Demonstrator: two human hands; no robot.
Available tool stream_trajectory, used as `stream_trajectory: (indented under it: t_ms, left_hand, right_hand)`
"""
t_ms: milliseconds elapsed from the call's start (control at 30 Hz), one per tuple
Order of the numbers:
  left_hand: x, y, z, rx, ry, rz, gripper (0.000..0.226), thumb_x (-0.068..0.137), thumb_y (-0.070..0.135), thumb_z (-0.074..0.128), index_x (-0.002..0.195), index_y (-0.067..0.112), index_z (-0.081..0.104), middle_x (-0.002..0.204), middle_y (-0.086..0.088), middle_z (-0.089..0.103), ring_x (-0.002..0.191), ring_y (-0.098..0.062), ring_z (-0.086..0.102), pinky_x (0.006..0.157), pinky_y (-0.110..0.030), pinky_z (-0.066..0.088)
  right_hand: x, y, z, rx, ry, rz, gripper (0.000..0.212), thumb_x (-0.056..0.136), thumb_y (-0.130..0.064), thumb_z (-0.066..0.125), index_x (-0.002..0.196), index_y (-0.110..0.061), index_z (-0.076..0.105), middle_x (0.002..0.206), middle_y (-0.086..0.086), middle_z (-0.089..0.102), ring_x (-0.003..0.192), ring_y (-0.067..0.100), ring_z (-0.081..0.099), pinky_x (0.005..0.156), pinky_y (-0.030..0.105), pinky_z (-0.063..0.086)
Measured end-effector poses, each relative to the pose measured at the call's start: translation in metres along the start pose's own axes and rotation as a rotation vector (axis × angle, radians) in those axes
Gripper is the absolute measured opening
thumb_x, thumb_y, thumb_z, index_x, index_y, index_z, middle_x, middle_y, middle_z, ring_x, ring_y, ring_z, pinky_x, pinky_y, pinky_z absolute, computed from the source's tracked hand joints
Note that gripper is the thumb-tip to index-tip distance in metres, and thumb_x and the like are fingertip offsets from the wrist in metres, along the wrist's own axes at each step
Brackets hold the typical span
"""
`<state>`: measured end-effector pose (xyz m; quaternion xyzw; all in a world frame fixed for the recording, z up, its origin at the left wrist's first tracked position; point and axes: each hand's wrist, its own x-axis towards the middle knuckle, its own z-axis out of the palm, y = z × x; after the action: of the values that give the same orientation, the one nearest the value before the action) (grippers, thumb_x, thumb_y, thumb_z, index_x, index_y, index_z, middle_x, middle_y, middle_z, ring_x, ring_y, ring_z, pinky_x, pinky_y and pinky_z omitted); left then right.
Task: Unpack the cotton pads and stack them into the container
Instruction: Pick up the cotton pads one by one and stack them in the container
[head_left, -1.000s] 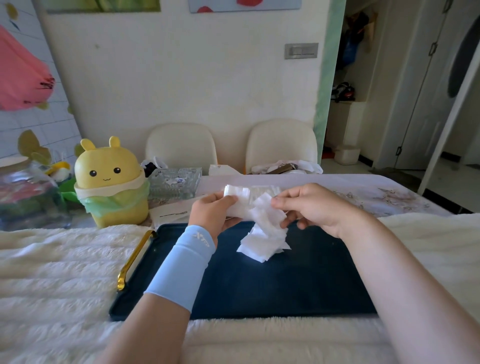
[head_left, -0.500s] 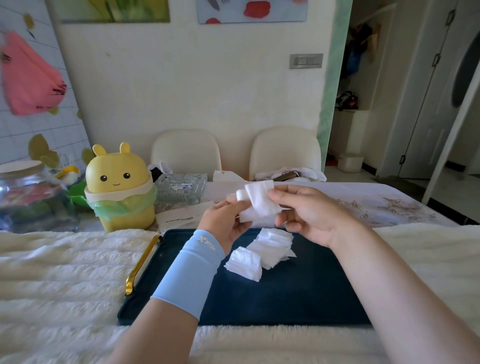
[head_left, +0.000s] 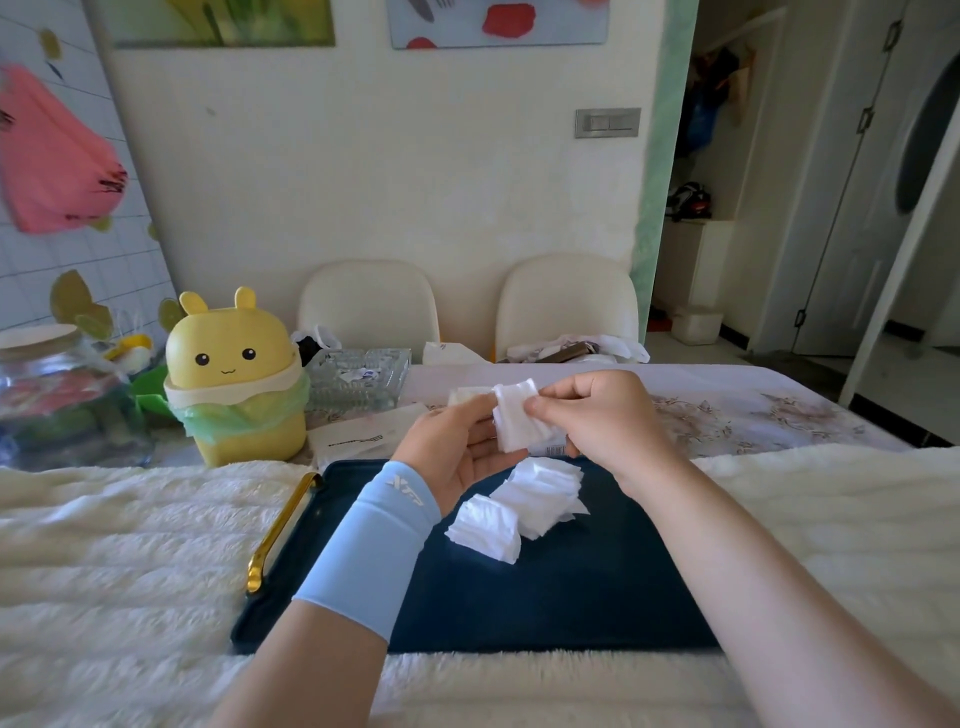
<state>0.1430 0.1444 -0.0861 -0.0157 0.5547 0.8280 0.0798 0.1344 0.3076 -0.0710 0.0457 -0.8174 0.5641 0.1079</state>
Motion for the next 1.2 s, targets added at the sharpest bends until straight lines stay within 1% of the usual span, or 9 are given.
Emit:
stream_trajectory:
  t_ms: [133,267,400,533,800,933,1067,1133,1200]
  left_hand:
    - [-0.003,0.001,0.001,0.116,-0.012,0.036,0.036,0.088,0.026,0.072,0.113,0.000,0.069,0.106,-0.017,0.074,0.095,-0.026,0.073,0.078,-0.032,0.062]
    - [0.002,-0.002,-0.006,0.175,0.185,0.070,0.015,0.086,0.004,0.072,0.099,-0.002,0.070,0.100,-0.019,0.075,0.082,-0.025,0.075,0.070,-0.031,0.062]
    - [0.008,-0.001,-0.023,0.173,0.327,0.107,0.014,0.087,0.007,0.073,0.100,0.002,0.071,0.102,-0.015,0.074,0.083,-0.024,0.075,0.078,-0.035,0.061]
    - [0.008,-0.001,-0.026,0.175,0.322,0.108,0.012,0.088,0.007,0.072,0.100,0.004,0.071,0.104,-0.013,0.074,0.084,-0.023,0.075,0.077,-0.033,0.061]
    - [0.010,-0.002,-0.026,0.225,0.328,0.122,0.010,0.088,0.008,0.072,0.098,0.005,0.071,0.103,-0.014,0.074,0.087,-0.024,0.074,0.078,-0.034,0.062]
    - [0.010,-0.001,-0.027,0.233,0.346,0.134,0.006,0.088,0.008,0.072,0.093,0.007,0.072,0.101,-0.013,0.074,0.089,-0.025,0.073,0.076,-0.034,0.062]
    - [0.009,0.000,-0.027,0.249,0.354,0.138,0.001,0.088,0.007,0.071,0.088,0.008,0.072,0.100,-0.012,0.073,0.090,-0.025,0.072,0.072,-0.032,0.062]
    - [0.009,-0.001,-0.028,0.263,0.365,0.140,0.001,0.088,0.008,0.071,0.089,0.009,0.072,0.101,-0.012,0.073,0.091,-0.026,0.072,0.070,-0.031,0.062]
    - [0.010,-0.001,-0.029,0.268,0.378,0.145,0.002,0.088,0.009,0.071,0.089,0.010,0.072,0.101,-0.011,0.073,0.092,-0.025,0.071,0.069,-0.031,0.062]
  right_hand:
    - [0.003,0.002,0.003,-0.057,0.006,-0.024,0.007,0.080,-0.030,0.082,0.082,-0.024,0.078,0.078,-0.009,0.075,0.075,0.009,0.070,0.068,0.028,0.058]
    - [0.001,0.006,-0.002,-0.264,0.014,-0.153,0.008,0.084,-0.032,0.077,0.090,-0.029,0.072,0.087,-0.014,0.069,0.080,0.001,0.062,0.065,0.018,0.044]
    - [-0.004,0.004,-0.010,-0.635,-0.395,-0.219,0.021,0.085,-0.021,0.075,0.099,-0.037,0.073,0.095,-0.021,0.064,0.072,-0.004,0.055,0.062,0.016,0.040]
    - [-0.008,0.010,0.000,-0.880,-0.587,-0.199,0.046,0.075,-0.029,0.082,0.115,-0.047,0.067,0.121,-0.020,0.058,0.096,0.010,0.061,0.075,0.027,0.052]
    - [-0.005,0.016,0.002,-0.750,-0.499,-0.214,0.020,0.094,-0.038,0.064,0.110,-0.037,0.076,0.105,-0.020,0.072,0.090,0.006,0.066,0.078,0.027,0.054]
    - [-0.006,0.017,-0.002,-0.750,-0.603,-0.178,0.026,0.086,-0.039,0.072,0.112,-0.041,0.073,0.103,-0.028,0.067,0.083,-0.006,0.059,0.070,0.020,0.047]
    - [-0.005,0.021,0.004,-0.783,-0.506,-0.236,0.015,0.094,-0.036,0.063,0.096,-0.033,0.077,0.091,-0.018,0.071,0.079,0.005,0.064,0.072,0.029,0.054]
    - [-0.004,0.020,0.004,-0.687,-0.421,-0.243,0.033,0.097,-0.035,0.060,0.070,-0.018,0.064,0.063,-0.008,0.054,0.060,0.014,0.053,0.060,0.030,0.041]
    - [-0.001,0.017,0.000,-0.512,-0.308,-0.221,0.042,0.100,-0.035,0.058,0.072,-0.003,0.055,0.058,0.002,0.041,0.054,0.017,0.044,0.057,0.030,0.031]
